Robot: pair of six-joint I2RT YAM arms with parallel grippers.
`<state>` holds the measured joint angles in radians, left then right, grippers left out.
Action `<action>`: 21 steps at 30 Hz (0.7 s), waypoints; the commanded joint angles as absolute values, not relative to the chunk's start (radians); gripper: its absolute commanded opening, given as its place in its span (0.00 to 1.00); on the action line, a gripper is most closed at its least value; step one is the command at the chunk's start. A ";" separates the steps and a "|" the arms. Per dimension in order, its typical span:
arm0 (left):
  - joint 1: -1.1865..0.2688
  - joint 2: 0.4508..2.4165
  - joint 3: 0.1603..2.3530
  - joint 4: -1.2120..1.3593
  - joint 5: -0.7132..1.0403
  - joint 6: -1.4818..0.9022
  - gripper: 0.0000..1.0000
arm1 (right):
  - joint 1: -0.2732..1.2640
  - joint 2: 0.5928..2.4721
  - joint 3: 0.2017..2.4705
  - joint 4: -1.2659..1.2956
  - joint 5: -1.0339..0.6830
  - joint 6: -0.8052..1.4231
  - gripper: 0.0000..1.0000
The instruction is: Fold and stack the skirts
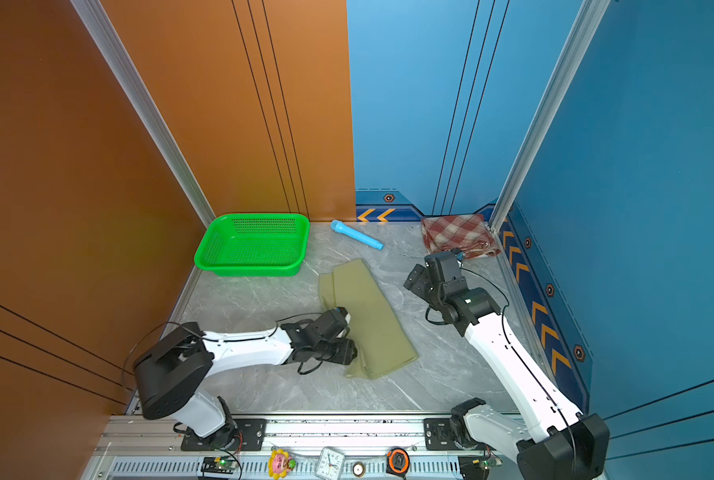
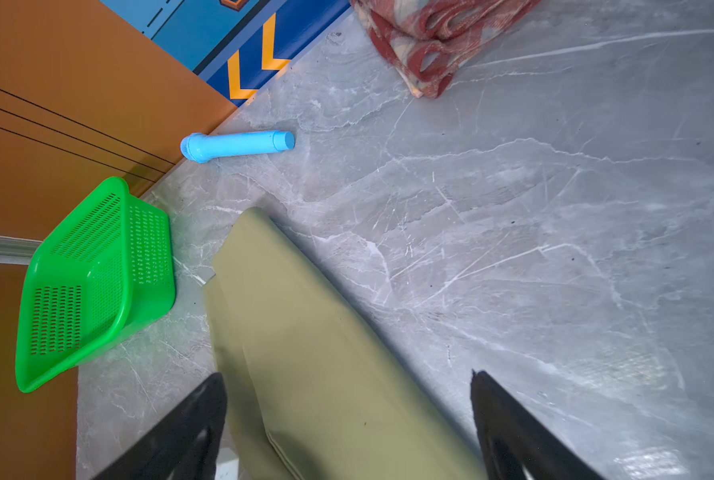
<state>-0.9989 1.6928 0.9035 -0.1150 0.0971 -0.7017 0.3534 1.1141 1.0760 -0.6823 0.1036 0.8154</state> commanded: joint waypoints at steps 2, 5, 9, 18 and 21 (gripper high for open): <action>-1.041 1.727 0.971 -0.142 0.177 -0.648 0.75 | 0.350 1.123 1.091 -0.786 0.069 0.720 0.93; -1.007 1.662 0.902 -0.140 0.188 -0.650 0.78 | 0.385 1.169 1.094 -0.784 0.075 0.683 0.93; -0.895 1.467 0.744 -0.147 0.192 -0.699 0.77 | 0.503 1.324 1.161 -0.752 0.096 0.607 0.91; -0.497 1.066 0.603 -0.394 0.191 -0.738 0.72 | 0.693 1.828 1.476 -0.709 0.113 0.450 0.76; -0.382 1.036 0.595 -0.411 0.237 -0.741 0.72 | 0.726 1.952 1.562 -0.711 0.095 0.424 0.68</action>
